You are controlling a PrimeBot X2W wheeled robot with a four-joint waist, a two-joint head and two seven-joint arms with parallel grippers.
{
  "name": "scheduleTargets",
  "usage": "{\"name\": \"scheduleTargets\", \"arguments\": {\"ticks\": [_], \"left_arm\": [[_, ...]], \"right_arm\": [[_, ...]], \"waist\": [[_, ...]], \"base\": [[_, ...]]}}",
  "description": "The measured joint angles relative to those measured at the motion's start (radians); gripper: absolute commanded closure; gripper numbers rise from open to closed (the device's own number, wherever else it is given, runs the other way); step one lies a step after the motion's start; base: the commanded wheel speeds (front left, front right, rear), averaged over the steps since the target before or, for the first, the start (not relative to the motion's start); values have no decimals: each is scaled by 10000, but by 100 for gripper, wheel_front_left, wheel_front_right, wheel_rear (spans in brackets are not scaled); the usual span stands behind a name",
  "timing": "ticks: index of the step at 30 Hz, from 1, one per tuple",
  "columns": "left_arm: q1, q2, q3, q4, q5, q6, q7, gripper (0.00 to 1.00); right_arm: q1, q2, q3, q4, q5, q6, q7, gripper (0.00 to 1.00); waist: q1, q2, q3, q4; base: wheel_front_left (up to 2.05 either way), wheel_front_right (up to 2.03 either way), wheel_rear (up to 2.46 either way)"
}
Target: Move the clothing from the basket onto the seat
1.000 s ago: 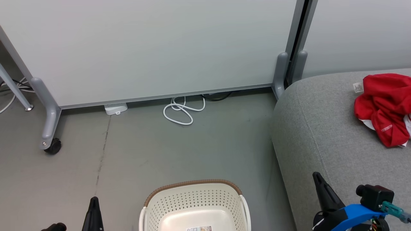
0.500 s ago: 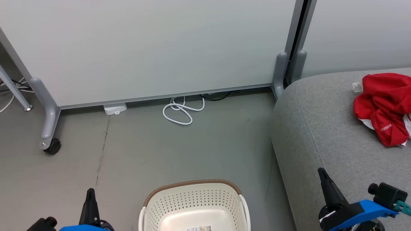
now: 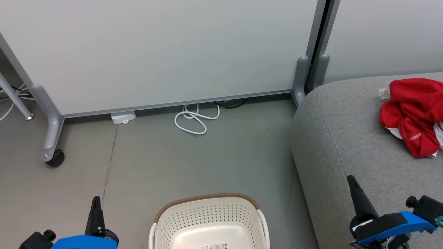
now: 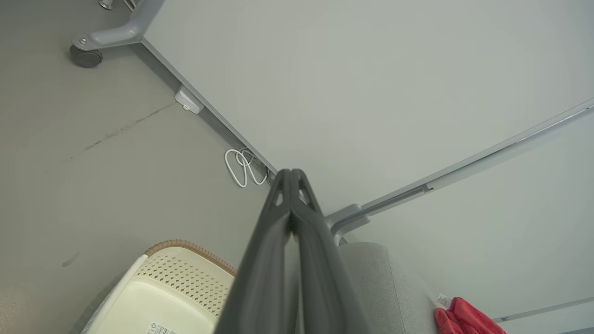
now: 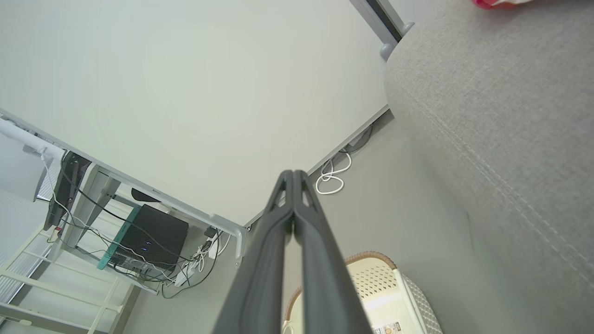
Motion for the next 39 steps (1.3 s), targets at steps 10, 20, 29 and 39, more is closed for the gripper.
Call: {"name": "scheduleTargets", "arguments": {"ticks": [10, 20, 29, 39], "left_arm": [[-191, 0, 42, -115, -1064, -4, 324, 100], [-378, 0, 75, -236, -2050, -6, 604, 100], [-545, 0, 111, -332, -2849, -6, 849, 100], [-629, 0, 159, -416, -3684, -8, 1068, 100]], "right_arm": [[-101, 0, -115, 27, 1218, 0, 102, 100], [-233, 0, -213, 52, 2332, 0, 215, 100], [-294, 0, -282, 69, 3219, 0, 286, 100], [-385, -2, -370, 86, 4176, 0, 393, 100]], "waist": [[0, 0, 6, -19], [0, 0, 12, -39], [0, 0, 18, -56], [0, 0, 25, -76]], "base": [[0, 0, 0], [0, 0, 0], [0, 0, 0], [0, 0, 0]]}}
